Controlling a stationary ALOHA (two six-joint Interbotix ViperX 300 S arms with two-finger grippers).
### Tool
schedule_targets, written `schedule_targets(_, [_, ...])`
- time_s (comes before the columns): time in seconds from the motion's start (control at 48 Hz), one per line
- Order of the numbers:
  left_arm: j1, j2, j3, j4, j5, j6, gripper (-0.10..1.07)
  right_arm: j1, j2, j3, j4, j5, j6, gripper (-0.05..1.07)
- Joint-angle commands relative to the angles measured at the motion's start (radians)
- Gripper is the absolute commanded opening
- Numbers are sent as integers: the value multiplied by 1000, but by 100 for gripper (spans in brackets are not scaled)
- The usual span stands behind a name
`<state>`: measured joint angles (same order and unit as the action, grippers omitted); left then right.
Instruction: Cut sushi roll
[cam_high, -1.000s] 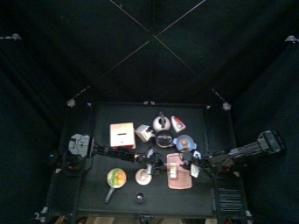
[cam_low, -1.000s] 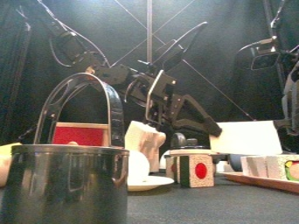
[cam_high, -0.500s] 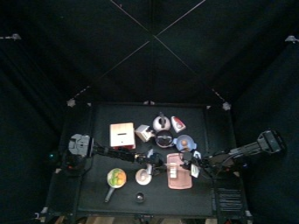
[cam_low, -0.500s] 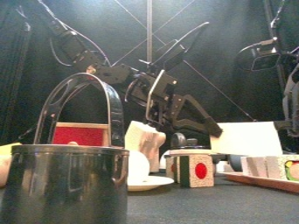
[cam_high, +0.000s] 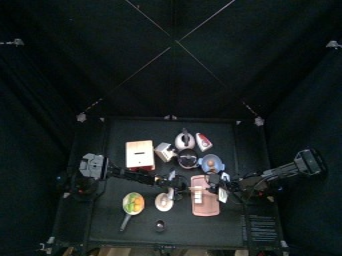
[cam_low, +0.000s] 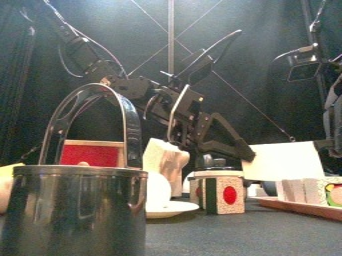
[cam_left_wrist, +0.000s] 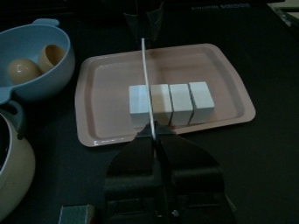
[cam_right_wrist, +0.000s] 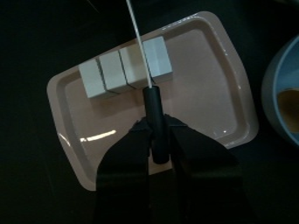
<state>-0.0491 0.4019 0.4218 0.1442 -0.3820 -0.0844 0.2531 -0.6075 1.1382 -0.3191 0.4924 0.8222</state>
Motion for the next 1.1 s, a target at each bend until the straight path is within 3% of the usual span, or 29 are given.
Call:
schedule_targets(0.0, [-14,-6,5,2,12,0,32,-5,6,9,2,2,5,38])
schedule_targets(0.25, [-14,15,3,-11,12,-2,32,-8,35,28,2,-66,6,38])
schedule_targets(1.083, [-14,41,-20,-18,69,0,32,-20,98,49,11,-100,8,37])
